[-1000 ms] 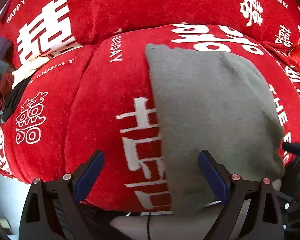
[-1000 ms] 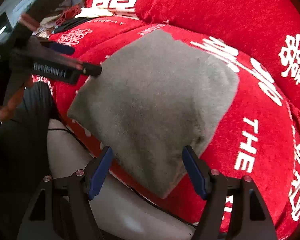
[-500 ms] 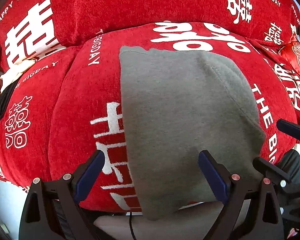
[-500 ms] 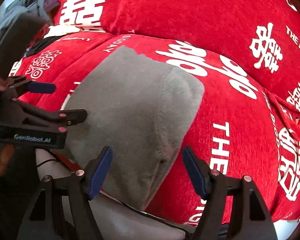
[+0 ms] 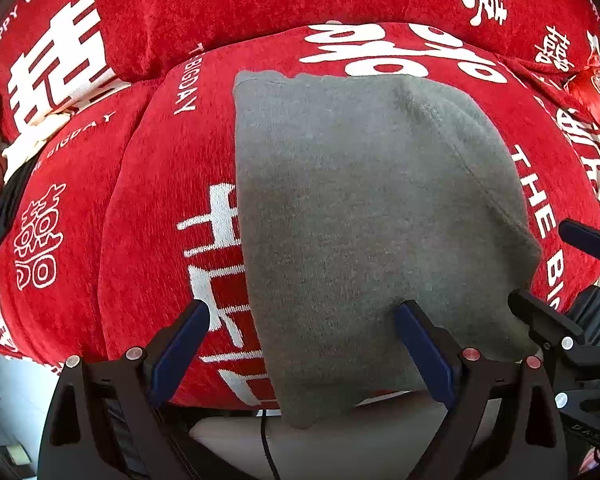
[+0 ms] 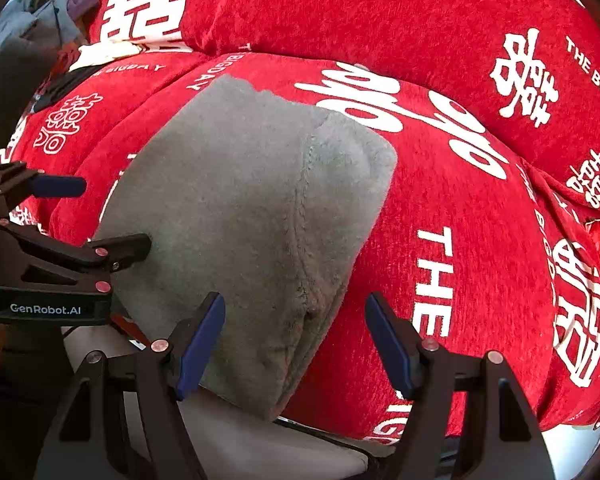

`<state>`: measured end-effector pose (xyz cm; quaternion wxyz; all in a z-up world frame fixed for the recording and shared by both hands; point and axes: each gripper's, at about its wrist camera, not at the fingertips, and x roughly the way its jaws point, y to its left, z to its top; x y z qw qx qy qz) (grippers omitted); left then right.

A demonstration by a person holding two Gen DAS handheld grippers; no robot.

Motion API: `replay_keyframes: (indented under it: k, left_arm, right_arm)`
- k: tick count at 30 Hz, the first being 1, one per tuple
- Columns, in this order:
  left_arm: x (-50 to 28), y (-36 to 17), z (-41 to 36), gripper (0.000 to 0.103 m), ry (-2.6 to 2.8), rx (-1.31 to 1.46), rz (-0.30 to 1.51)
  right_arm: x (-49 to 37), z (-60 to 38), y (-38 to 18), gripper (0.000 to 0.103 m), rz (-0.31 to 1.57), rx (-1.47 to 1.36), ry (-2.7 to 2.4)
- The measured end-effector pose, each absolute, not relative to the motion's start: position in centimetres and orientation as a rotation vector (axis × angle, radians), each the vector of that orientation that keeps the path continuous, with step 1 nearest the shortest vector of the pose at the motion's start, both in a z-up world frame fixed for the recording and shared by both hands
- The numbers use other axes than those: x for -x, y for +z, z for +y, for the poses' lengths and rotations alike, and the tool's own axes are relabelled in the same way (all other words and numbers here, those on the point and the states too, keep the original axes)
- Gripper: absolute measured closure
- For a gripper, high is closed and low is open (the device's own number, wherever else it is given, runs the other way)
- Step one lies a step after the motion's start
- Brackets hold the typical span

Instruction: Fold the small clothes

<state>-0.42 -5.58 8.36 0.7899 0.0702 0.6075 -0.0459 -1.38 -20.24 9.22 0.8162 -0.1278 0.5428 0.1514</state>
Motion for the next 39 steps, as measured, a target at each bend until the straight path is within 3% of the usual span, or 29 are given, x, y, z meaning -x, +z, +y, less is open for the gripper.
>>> replay_keyframes:
  k: [39]
  left_arm:
    - [0.1, 8.31, -4.73, 0.007, -0.13, -0.045, 1.323]
  right_arm:
    - [0.85, -19.79, 9.33, 0.027, 1.153, 0.304, 0.312]
